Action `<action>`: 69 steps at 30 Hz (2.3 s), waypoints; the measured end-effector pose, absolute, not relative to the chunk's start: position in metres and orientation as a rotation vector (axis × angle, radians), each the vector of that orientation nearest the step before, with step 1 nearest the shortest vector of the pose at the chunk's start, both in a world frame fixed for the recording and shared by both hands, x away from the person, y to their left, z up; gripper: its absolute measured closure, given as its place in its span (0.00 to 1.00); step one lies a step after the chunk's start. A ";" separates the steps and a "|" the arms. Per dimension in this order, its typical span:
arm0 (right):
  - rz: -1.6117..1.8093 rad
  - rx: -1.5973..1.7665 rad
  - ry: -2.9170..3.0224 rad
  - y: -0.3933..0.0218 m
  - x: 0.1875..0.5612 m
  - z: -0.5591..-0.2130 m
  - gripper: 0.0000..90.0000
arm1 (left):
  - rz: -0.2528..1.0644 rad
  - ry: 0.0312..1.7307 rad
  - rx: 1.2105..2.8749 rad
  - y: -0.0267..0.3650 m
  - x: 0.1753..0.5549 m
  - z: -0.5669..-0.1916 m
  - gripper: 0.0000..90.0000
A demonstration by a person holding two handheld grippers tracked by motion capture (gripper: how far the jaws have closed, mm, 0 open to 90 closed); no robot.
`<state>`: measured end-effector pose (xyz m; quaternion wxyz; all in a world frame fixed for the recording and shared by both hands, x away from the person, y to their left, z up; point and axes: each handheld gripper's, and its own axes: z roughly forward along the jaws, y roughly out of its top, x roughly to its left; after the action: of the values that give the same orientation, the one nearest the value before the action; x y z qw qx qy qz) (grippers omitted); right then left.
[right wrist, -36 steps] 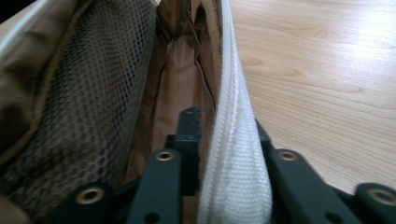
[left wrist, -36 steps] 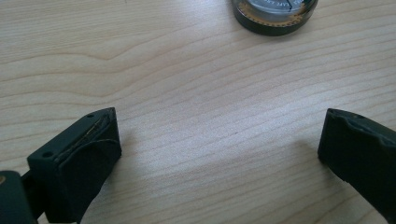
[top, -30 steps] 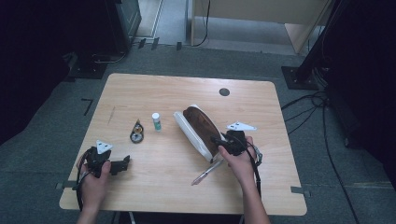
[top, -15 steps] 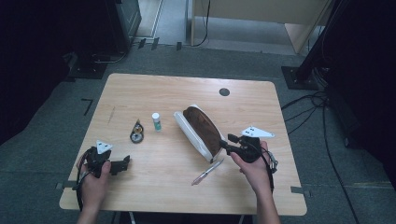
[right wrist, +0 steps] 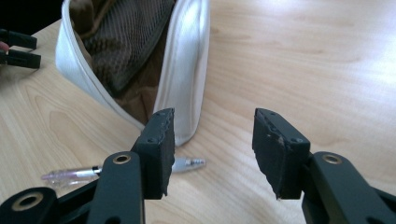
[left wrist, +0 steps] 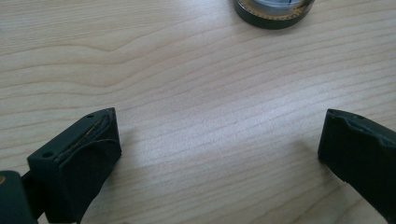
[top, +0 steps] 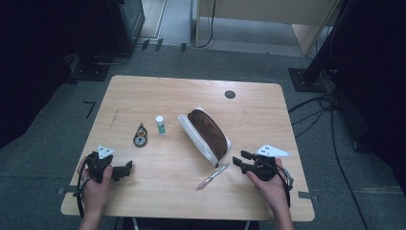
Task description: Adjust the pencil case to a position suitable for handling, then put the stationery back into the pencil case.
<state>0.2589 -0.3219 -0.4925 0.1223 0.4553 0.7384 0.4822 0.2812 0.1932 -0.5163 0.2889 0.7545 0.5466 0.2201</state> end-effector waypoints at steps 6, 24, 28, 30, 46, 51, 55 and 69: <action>1.410 1.317 2.178 -0.322 0.258 -0.500 0.58 | 0.575 1.424 1.949 0.190 0.271 -0.506 0.00; 1.369 1.213 2.277 -0.313 0.260 -0.513 0.60 | 0.473 1.225 1.958 0.132 0.253 -0.493 0.00; 1.353 1.181 2.310 -0.311 0.261 -0.514 0.59 | 0.454 1.197 1.979 0.120 0.251 -0.495 0.00; 1.348 1.180 2.315 -0.310 0.261 -0.514 0.59 | 0.449 1.185 1.989 0.118 0.251 -0.496 0.00; 1.319 1.128 2.401 -0.308 0.272 -0.516 0.57 | 0.340 0.954 2.140 0.047 0.249 -0.502 0.00; 1.283 1.115 2.431 -0.305 0.275 -0.522 0.58 | 0.306 0.846 2.181 0.019 0.241 -0.508 0.18; 1.310 1.084 2.435 -0.302 0.276 -0.522 0.57 | 0.261 0.765 2.203 0.007 0.235 -0.509 0.24; 1.388 0.981 2.463 -0.299 0.274 -0.521 0.55 | 0.196 0.621 2.282 -0.015 0.224 -0.513 0.61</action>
<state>0.2736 -0.2993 -0.5208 0.0745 0.3268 0.8208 0.4625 0.2239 -0.0150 -0.5130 0.3747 0.8916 0.2425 0.0764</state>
